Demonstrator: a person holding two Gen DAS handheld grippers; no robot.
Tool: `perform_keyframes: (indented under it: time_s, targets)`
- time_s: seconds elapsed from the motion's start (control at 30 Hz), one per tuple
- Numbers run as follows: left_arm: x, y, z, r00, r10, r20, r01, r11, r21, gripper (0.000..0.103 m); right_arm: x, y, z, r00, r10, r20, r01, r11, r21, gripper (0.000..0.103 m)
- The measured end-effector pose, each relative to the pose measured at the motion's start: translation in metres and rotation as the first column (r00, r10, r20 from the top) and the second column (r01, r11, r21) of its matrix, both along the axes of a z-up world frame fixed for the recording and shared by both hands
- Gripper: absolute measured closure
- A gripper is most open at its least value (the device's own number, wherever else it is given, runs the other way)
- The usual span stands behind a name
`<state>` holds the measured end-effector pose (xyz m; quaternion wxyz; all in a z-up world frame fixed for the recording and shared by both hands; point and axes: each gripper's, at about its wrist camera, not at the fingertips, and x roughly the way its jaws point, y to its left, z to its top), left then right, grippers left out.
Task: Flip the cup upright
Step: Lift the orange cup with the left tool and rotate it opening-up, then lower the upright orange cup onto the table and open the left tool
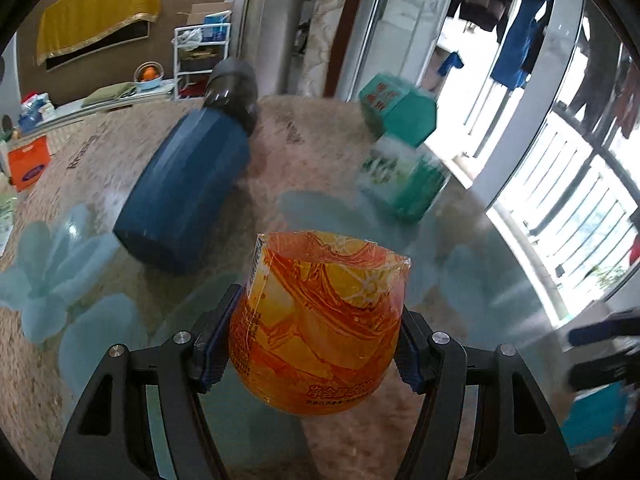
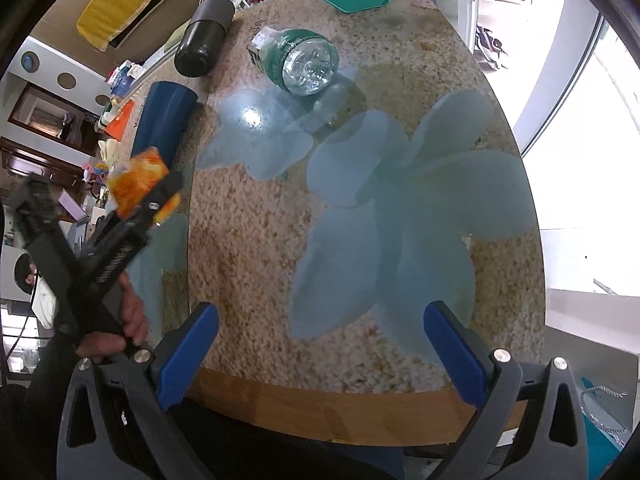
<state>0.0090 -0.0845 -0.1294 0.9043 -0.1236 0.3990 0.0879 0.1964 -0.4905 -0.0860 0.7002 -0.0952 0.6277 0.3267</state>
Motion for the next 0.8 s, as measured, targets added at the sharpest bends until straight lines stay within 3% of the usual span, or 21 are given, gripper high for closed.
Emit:
perform_keyframes:
  time_s: [0.27, 0.47, 0.63, 0.8]
  targets:
    - [-0.008, 0.006, -0.023, 0.997, 0.06, -0.045, -0.062, 0.997, -0.043, 0.032, -0.003, 0.001, -0.001, 1.0, 0.0, 0.01, 0.0, 1.0, -0.009, 0.0]
    - [-0.009, 0.004, -0.027, 0.997, 0.037, -0.062, -0.039, 0.999, -0.031, 0.031, -0.006, 0.005, -0.004, 1.0, 0.017, 0.005, -0.017, 0.999, -0.028, 0.0]
    - [-0.003, 0.001, -0.028, 0.995, 0.013, -0.101, -0.016, 1.0, -0.026, 0.014, -0.005, 0.013, -0.005, 1.0, 0.028, 0.011, -0.027, 0.999, -0.038, 0.0]
    - [0.002, -0.008, -0.03, 0.989, 0.001, -0.148, 0.0, 1.0, 0.006, 0.005, -0.004, 0.009, -0.007, 1.0, 0.015, 0.006, -0.015, 0.999, -0.041, 0.0]
